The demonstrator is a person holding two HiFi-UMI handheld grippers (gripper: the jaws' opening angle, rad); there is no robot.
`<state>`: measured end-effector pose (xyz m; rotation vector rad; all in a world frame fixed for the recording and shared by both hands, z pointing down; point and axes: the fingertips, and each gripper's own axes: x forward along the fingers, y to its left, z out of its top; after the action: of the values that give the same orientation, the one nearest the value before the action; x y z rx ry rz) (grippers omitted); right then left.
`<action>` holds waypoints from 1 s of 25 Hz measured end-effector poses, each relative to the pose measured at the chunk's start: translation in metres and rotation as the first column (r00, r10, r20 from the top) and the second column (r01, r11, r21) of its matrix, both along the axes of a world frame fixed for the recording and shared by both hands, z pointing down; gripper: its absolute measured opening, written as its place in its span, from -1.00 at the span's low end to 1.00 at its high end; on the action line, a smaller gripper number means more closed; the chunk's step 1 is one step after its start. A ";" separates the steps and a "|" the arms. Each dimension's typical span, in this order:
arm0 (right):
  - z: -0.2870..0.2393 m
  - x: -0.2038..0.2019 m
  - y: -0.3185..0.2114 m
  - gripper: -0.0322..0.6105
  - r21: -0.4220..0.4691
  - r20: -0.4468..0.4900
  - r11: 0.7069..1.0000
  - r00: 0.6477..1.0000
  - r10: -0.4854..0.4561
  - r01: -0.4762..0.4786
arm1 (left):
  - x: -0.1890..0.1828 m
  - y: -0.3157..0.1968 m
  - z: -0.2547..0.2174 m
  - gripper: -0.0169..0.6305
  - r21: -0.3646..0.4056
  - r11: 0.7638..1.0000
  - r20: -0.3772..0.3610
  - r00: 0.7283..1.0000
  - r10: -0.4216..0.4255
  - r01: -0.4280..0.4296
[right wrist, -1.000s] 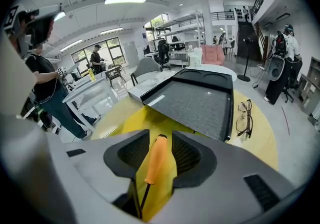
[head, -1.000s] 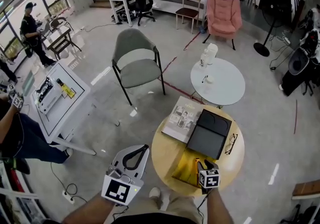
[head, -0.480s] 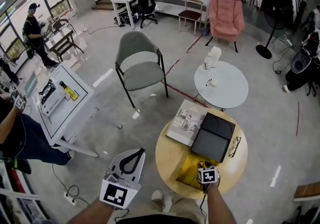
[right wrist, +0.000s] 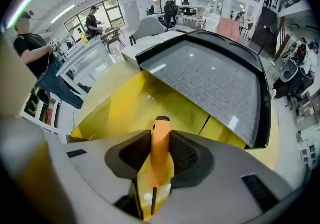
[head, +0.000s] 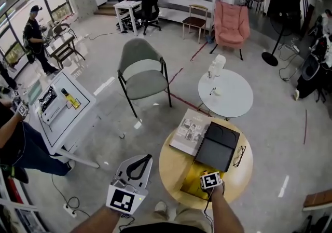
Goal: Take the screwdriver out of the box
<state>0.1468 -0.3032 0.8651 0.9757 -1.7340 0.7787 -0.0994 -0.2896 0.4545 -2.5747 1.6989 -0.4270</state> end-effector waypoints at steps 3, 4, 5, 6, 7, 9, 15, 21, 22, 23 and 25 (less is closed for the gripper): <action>-0.020 0.005 0.001 -0.49 0.068 0.107 0.995 0.992 0.063 -0.071 | 0.007 -0.002 -0.004 -0.91 0.004 1.000 -0.016 1.000 0.009 -0.009; -0.028 0.008 0.001 -0.49 0.093 0.149 0.991 0.985 0.086 -0.100 | 0.009 -0.003 -0.005 -0.91 0.008 1.000 -0.022 1.000 0.012 -0.012; -0.036 0.011 0.001 -0.49 0.120 0.193 0.984 0.975 0.107 -0.131 | 0.011 -0.005 -0.007 -0.91 0.012 1.000 -0.027 0.999 0.017 -0.017; -0.045 0.013 0.000 -0.50 0.145 0.237 0.976 0.964 0.124 -0.161 | 0.014 -0.006 -0.008 -0.91 0.018 1.000 -0.029 0.999 0.025 -0.024; -0.053 0.015 -0.001 -0.50 0.166 0.278 0.968 0.951 0.136 -0.188 | 0.017 -0.007 -0.010 -0.91 0.022 0.999 -0.030 0.999 0.034 -0.033; -0.071 0.018 0.000 -0.50 0.203 0.342 0.952 0.927 0.151 -0.230 | 0.023 -0.008 -0.013 -0.91 0.031 0.998 -0.032 0.998 0.053 -0.052; -0.131 0.024 0.003 -0.51 0.325 0.431 0.900 0.893 0.132 -0.290 | 0.042 -0.015 -0.016 -0.91 0.031 0.994 -0.053 0.993 0.103 -0.101; -0.186 0.031 0.010 -0.51 0.400 0.478 0.851 0.870 0.123 -0.340 | 0.054 -0.025 -0.018 -0.91 0.029 0.991 -0.075 0.988 0.132 -0.131; -0.195 0.031 0.011 -0.51 0.415 0.473 0.846 0.873 0.114 -0.335 | 0.054 -0.026 -0.017 -0.91 0.028 0.991 -0.079 0.988 0.134 -0.132; -0.204 0.031 0.012 -0.51 0.433 0.467 0.840 0.879 0.101 -0.327 | 0.054 -0.028 -0.017 -0.91 0.027 0.991 -0.084 0.987 0.135 -0.133; -0.222 0.030 0.015 -0.51 0.466 0.460 0.826 0.885 0.079 -0.316 | 0.056 -0.029 -0.017 -0.91 0.029 0.990 -0.093 0.986 0.139 -0.137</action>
<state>0.1771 -0.2884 0.6436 1.4690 -2.3288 0.6871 -0.0438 -0.3189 0.4376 -2.7147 1.5285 -0.2832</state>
